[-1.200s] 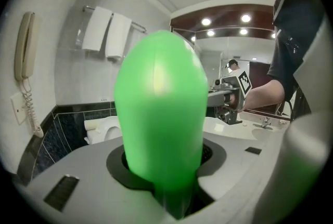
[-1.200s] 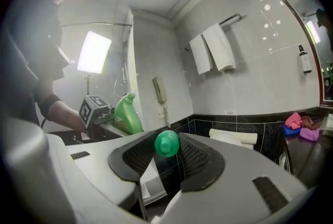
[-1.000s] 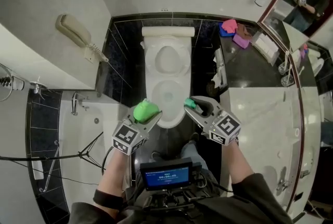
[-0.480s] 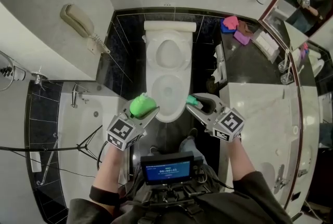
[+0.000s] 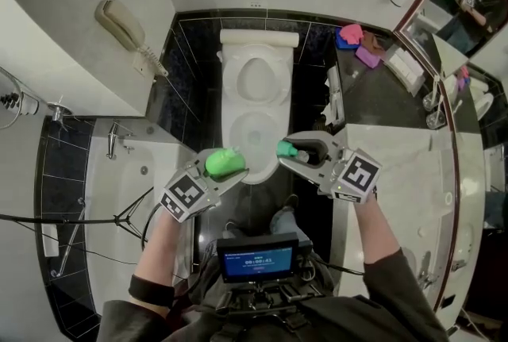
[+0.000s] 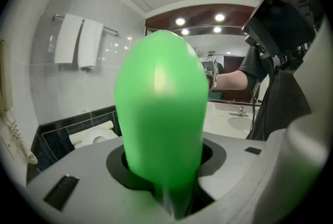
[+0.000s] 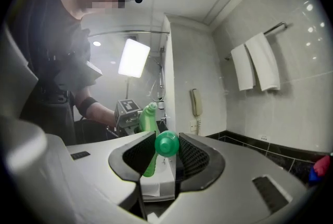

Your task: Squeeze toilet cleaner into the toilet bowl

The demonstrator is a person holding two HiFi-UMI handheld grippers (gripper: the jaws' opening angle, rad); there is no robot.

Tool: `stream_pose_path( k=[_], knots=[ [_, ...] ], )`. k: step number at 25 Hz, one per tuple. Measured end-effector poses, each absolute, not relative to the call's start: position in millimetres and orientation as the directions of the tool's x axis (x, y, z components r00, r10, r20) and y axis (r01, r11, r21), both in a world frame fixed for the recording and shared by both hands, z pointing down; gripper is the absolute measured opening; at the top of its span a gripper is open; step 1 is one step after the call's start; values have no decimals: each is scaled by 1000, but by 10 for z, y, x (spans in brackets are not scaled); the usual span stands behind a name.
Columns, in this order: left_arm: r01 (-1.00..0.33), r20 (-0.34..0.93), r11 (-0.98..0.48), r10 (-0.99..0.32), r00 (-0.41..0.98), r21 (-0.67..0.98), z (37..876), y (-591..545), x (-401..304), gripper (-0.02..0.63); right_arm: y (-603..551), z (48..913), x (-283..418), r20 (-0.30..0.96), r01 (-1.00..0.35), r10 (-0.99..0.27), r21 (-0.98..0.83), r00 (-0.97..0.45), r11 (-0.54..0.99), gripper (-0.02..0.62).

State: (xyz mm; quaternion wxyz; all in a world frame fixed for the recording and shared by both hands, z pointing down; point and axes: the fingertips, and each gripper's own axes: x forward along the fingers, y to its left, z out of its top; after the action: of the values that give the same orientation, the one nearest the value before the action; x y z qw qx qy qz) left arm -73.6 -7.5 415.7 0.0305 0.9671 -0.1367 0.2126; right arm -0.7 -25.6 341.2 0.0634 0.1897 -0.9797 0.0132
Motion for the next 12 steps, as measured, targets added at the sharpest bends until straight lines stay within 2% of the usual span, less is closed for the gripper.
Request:
stream_pose_path(
  k=[6,12],
  knots=[
    [-185,454,-983,-166,876,-3,4335,7,-655,179,-140,3124,-423,209,-161,-160,14,-965,987,152],
    [-142,465,-990,-119,877,13,4450,50,-609,179,-92,3061,-683,261,-2,-9,27,-965,1000,150]
  ],
)
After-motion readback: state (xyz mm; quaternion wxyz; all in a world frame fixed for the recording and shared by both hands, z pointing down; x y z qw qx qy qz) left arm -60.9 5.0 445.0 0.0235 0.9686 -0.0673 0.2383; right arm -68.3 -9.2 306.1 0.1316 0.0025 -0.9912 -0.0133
